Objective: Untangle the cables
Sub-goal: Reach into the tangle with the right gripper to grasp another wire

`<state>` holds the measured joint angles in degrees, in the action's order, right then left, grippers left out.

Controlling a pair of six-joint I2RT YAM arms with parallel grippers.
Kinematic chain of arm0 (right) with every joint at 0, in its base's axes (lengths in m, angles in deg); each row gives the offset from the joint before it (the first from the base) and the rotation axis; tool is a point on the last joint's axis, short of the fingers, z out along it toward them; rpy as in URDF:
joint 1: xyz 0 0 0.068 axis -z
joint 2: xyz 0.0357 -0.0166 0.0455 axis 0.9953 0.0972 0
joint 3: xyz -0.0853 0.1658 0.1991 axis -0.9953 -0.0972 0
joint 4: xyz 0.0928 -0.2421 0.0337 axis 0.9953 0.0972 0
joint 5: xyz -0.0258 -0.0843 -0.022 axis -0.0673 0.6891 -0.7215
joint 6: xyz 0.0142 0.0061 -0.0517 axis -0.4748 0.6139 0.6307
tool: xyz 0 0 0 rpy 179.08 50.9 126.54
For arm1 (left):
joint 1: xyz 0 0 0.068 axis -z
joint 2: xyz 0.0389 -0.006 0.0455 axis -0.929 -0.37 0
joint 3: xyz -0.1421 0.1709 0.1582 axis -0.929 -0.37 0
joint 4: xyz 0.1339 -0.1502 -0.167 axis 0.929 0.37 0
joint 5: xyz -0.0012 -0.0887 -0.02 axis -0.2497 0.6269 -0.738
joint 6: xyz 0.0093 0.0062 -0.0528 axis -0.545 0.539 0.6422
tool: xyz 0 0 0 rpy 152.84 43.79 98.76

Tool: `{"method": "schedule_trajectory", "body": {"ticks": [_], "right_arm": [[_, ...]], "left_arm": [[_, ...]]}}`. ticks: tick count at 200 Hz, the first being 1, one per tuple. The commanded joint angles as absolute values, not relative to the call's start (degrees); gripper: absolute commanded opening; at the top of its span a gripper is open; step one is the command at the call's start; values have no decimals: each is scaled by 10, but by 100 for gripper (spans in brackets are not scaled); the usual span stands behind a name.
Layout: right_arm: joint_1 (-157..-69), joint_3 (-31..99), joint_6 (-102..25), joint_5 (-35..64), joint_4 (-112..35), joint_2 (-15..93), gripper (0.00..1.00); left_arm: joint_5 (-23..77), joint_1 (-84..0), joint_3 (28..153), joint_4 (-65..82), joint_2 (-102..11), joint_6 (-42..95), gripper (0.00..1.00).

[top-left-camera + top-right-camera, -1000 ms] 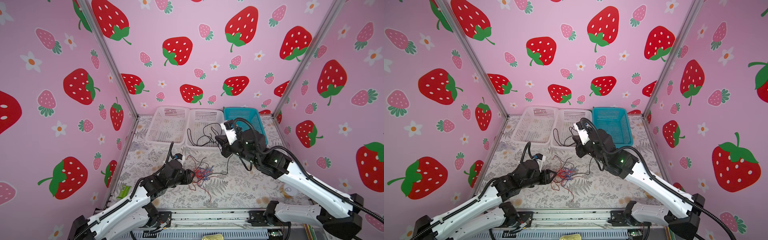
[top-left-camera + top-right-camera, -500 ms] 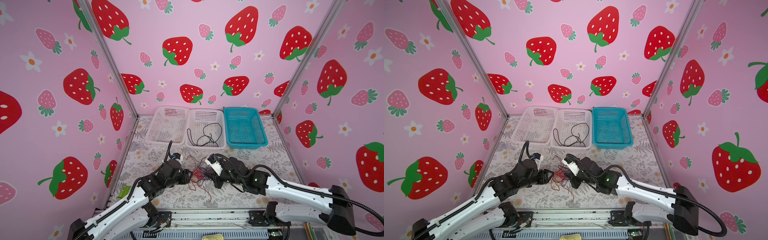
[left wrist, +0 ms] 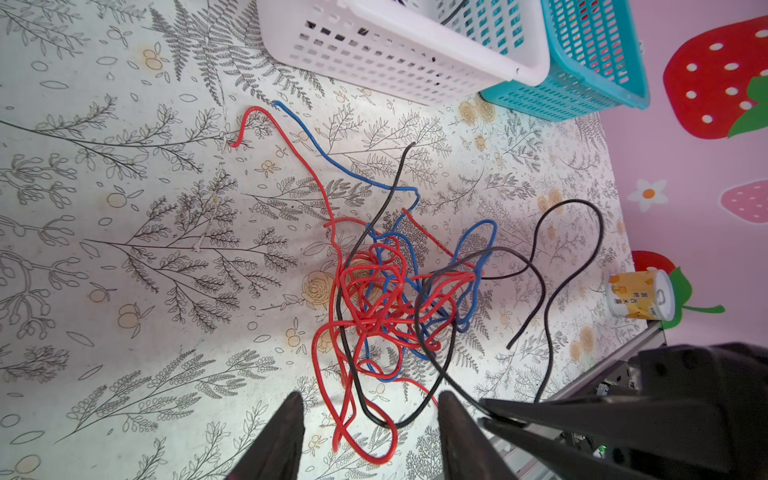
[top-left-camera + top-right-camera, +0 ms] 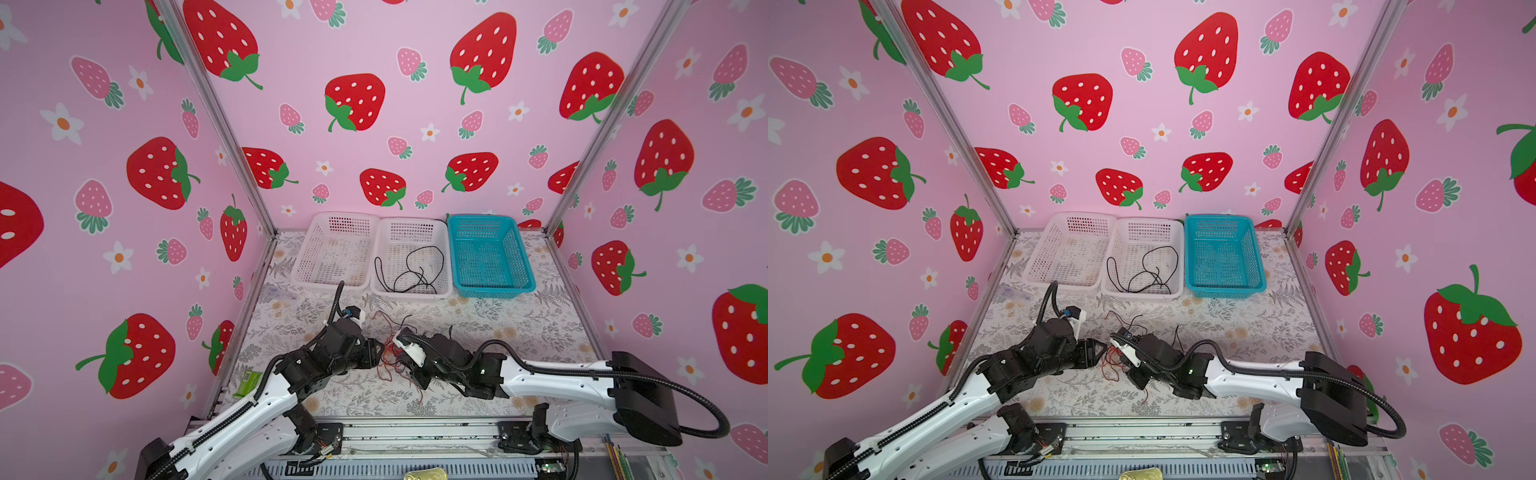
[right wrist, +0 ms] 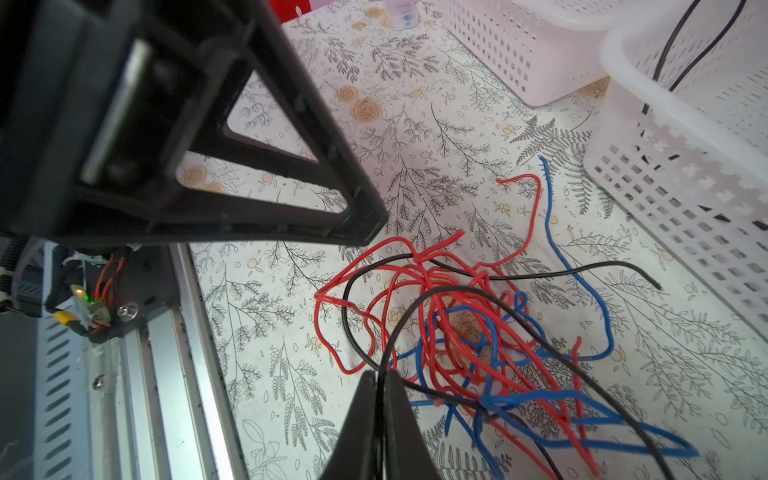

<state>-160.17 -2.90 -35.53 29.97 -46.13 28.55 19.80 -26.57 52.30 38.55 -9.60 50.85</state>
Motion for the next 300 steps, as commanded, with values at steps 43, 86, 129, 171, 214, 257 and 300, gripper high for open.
{"method": "schedule_trajectory", "body": {"ticks": [43,86,129,171,214,257,300], "right_arm": [[-1627,-32,-314,371,-510,318,12],[-1634,-28,-303,379,-512,339,19],[-1644,-36,-298,384,-509,339,33],[-1668,-33,-294,442,-514,358,36],[-1671,-18,-281,499,-524,385,34],[-1671,-15,-278,550,-529,393,30],[-1671,-12,-273,535,-533,401,28]], "left_arm": [[186,-269,516,392,-81,520,54],[185,-269,510,388,-80,522,54],[182,-268,507,395,-71,521,54],[179,-268,502,392,-70,522,54],[179,-269,503,395,-68,522,54],[177,-268,495,397,-60,524,54],[179,-268,494,393,-63,527,54]]}}
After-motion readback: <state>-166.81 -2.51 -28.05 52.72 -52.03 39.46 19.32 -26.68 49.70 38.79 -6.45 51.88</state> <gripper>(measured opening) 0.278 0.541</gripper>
